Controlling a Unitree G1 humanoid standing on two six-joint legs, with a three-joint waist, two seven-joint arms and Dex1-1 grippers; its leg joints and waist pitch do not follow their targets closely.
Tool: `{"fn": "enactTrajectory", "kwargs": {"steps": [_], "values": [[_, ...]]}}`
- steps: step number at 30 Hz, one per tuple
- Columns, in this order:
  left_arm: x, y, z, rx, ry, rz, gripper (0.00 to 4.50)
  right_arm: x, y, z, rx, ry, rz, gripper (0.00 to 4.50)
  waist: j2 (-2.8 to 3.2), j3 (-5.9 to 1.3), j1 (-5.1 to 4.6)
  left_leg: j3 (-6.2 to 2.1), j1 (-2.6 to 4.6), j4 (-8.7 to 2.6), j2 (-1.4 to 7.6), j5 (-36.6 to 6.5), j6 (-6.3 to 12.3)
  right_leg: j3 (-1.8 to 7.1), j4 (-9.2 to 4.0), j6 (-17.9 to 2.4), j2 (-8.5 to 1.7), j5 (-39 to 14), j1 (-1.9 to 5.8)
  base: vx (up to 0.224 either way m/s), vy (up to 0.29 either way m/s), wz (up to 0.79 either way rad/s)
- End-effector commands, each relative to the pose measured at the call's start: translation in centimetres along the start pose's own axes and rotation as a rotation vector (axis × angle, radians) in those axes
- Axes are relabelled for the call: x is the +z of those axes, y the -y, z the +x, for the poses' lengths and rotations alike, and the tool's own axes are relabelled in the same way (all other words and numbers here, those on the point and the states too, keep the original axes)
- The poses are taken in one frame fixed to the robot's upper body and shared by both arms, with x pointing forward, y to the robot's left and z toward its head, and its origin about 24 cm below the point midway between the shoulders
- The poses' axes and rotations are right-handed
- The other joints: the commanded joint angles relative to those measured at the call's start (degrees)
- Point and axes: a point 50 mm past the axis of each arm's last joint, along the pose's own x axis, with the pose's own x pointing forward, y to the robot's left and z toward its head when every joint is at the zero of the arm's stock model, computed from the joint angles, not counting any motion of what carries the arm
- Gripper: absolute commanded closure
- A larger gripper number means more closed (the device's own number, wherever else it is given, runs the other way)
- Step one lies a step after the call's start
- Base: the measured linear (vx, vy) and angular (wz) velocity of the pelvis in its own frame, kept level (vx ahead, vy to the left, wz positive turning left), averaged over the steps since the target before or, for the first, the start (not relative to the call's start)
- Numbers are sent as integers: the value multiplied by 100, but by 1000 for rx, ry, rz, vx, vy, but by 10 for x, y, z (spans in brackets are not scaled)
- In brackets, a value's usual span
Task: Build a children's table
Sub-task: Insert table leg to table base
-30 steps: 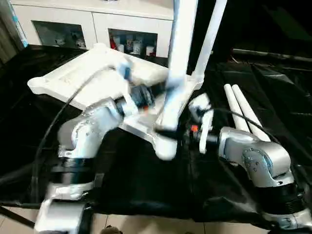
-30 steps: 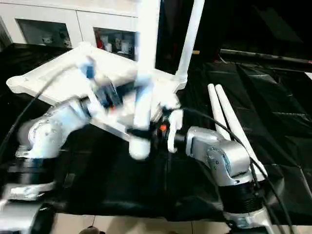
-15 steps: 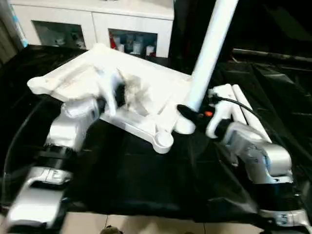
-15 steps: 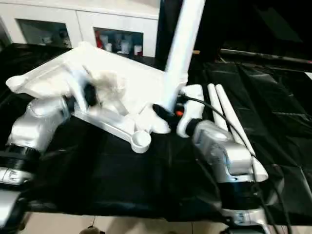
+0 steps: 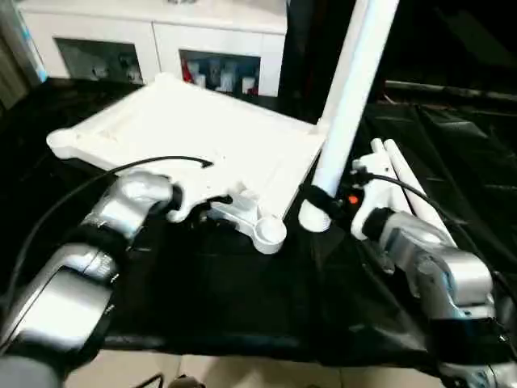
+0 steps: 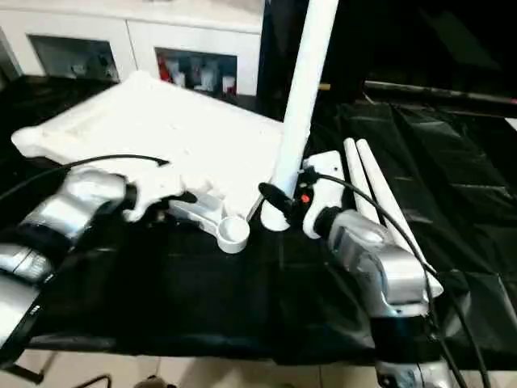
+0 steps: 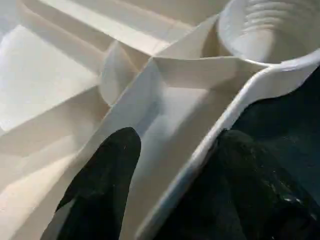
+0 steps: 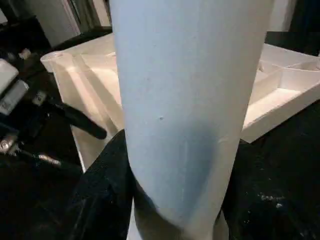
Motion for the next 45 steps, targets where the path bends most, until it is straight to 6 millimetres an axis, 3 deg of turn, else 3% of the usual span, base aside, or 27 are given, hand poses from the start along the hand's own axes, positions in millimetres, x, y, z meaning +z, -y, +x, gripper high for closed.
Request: {"fn": "enactTrajectory", "kwargs": {"steps": [1, 2, 5, 8, 9, 12, 15, 19, 23, 24, 25, 26, 30, 31, 34, 35, 39, 42, 43, 44, 45], "values": [[5, -3, 1, 13, 7, 8, 154, 5, 1, -4, -15, 17, -12, 259, 75, -448, -2, 98, 68, -352, -175, -1126, -313, 99, -370, -1293, -130, -270, 356, 0, 0, 0], [5, -2, 4, -5, 15, -15, 154, 5, 1, -5, -16, 16, -14, 259, 134, -454, 3, 94, 67, -347, -179, -1080, -300, 99, -362, -1327, -132, -232, 358, 0, 0, 0], [3, 1, 6, -42, -5, -14, 189, 5, 1, -7, -19, 16, -17, 259, 115, -452, 2, 95, 64, -349, -183, -1108, -275, 99, -380, -1331, -125, -259, 370, 0, 0, 0], [-1, 4, 6, -111, -21, -59, 203, 4, 1, -6, -20, 15, -19, 259, 144, -444, -12, 94, 69, -358, -177, -1165, -278, 97, -390, -1358, -130, -347, 352, 0, 0, 0], [-1, 4, 5, -117, -24, -63, 228, 4, 1, -7, -20, 15, -19, 259, 138, -441, -11, 92, 69, -360, -178, -1190, -278, 97, -396, -1359, -132, -380, 355, 0, 0, 0], [-9, 6, -1, -203, -112, -90, 233, 3, 1, -4, -12, 11, -28, 259, 138, -446, -10, 89, 72, -366, -171, -1159, -269, 97, -387, -1359, -136, -347, 355, 0, 0, 0], [-13, 7, -4, -246, -155, -105, 271, 2, 0, -2, -7, 7, -30, 259, 131, -445, -8, 91, 68, -367, -172, -1115, -241, 96, -380, -1406, -142, -235, 362, 0, 0, 0], [-22, 10, -11, -316, -246, -103, 286, -1, -3, 0, 3, -2, -38, 259, 130, -424, -11, 87, 67, -387, -165, -1218, -262, 100, -402, -1379, -151, -440, 355, 0, 0, 0], [-34, 15, -15, -353, -353, -50, 315, -3, -5, 2, 5, -11, -47, 259, 98, -412, -12, 82, 63, -401, -159, -1296, -252, 102, -423, -1323, -162, -682, 355, 0, 0, 0], [-41, 18, -17, -364, -394, -39, 317, -3, -4, 3, 7, -13, -51, 259, 66, -398, -26, 84, 59, -412, -157, -1347, -249, 102, -440, -1279, -161, -814, 352, 0, 0, 0], [-42, 19, -17, -369, -400, -43, 317, -3, -4, 3, 8, -13, -51, 259, 88, -370, -37, 80, 67, -428, -156, -1455, -267, 102, -456, -1241, -171, -1066, 338, 0, 0, 0], [-43, 20, -17, -373, -395, -54, 337, -3, -4, 3, 8, -13, -51, 259, 71, -358, -51, 82, 80, -436, -170, -1585, -274, 101, -492, -1175, -172, -1410, 339, 0, 0, 0], [-40, 24, -14, -400, -291, -192, 354, -2, -4, 4, 6, -13, -51, 259, 54, -362, -103, 65, 54, -457, -178, -1506, -261, 101, -522, -1032, -182, -1781, 351, 0, 0, 0], [-40, 26, -13, -405, -256, -239, 354, -2, -3, 5, 6, -10, -44, 259, 26, -368, -110, 76, 59, -449, -179, -1443, -244, 104, -518, -1058, -184, -1751, 339, 0, 0, 0], [-40, 29, -12, -411, -212, -299, 370, -1, -4, 5, 7, -7, -34, 259, 46, -386, -124, 94, 79, -430, -176, -1350, -167, 112, -500, -1241, -170, -1418, 319, 0, 0, 0], [-44, 34, -9, -385, -183, -358, 375, -2, -3, 6, 5, -9, -32, 259, 27, -385, -134, 98, 67, -433, -176, -1330, -149, 107, -486, -1286, -158, -1297, 327, 0, 0, 0], [-46, 40, 1, -311, -135, -437, 391, -5, -3, 6, -1, -18, -27, 259, 38, -370, -126, 106, 88, -439, -170, -1442, -89, 102, -518, -1271, -161, -1460, 303, 0, 0, 0], [-40, 45, 13, -220, -66, -418, 404, -7, -3, 7, -10, -21, -13, 259, 6, -360, -133, 95, 79, -452, -147, -1564, -99, 98, -535, -1194, -180, -1748, 302, 0, 0, 0], [-37, 48, 17, -177, -40, -359, 404, -9, -2, 7, -13, -25, -9, 259, 16, -345, -140, 100, 99, -453, -153, -1674, -85, 94, -575, -1104, -167, -2009, 257, 0, 0, 0], [-34, 51, 20, -147, -16, -293, 411, -10, -2, 7, -17, -29, -5, 259, 31, -349, -149, 72, 73, -472, -123, -1735, -91, 97, -570, -1027, -195, -2121, 273, 0, 0, 0], [-31, 55, 21, -144, 5, -281, 415, -11, -2, 8, -22, -35, 2, 259, -24, -345, -170, 81, 60, -481, -127, -1736, -88, 90, -584, -964, -175, -2196, 271, 0, 0, 0]]}}
